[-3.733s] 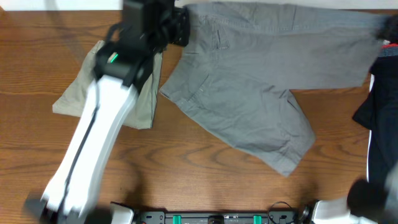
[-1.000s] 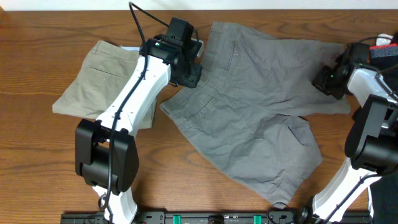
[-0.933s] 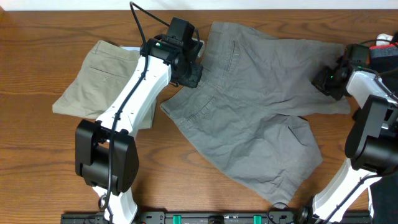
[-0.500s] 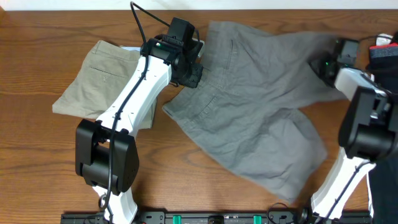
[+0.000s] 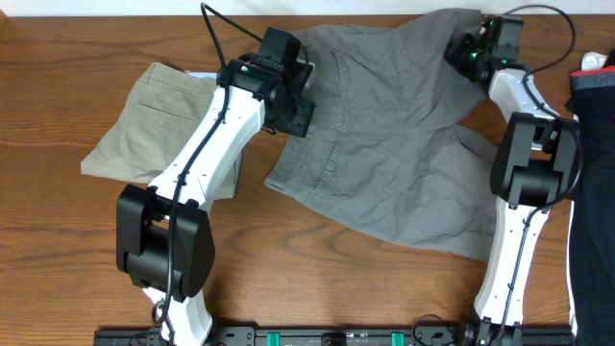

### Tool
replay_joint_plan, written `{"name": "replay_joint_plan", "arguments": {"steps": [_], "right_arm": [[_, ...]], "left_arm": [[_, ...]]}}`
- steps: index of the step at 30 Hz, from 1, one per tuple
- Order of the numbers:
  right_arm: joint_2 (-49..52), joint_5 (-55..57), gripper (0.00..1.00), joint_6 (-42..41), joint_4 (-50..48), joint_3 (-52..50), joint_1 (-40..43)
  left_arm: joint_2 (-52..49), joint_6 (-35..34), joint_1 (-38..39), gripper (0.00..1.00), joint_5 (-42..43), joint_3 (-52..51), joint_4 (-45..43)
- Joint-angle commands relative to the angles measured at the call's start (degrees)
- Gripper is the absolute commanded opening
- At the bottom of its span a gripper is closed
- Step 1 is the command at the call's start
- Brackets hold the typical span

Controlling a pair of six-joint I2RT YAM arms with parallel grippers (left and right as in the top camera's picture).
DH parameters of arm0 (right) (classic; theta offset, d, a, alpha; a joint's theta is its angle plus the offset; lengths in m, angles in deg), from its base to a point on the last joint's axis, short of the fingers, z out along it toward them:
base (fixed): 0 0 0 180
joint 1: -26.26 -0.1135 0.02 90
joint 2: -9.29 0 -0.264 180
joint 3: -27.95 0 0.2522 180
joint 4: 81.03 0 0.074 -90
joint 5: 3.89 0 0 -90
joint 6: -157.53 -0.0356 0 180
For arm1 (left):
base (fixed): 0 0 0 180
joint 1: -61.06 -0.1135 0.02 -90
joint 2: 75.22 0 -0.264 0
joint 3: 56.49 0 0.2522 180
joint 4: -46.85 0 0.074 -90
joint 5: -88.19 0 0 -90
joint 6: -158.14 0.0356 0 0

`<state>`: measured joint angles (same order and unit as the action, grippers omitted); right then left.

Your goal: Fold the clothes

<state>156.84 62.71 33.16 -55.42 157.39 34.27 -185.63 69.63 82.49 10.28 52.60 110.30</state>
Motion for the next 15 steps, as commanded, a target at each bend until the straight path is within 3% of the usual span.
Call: {"name": "replay_joint_plan", "arguments": {"steps": [1,7,15], "right_arm": [[-4.02,-12.17,0.34,10.16,4.35,4.07,2.47],[-18.34,-10.16,0.44,20.11,23.56,4.11,7.78],[-30.88,10.12,0.53,24.63,57.35,4.09,15.10]], "left_arm": [[0.24,-0.13,-0.13,0.57,0.59,0.13,0.39],[0.59,-0.13,-0.13,0.60,0.59,0.13,1.73],[0.68,-0.11,-0.11,0.64,0.59,0.13,4.11]]}}
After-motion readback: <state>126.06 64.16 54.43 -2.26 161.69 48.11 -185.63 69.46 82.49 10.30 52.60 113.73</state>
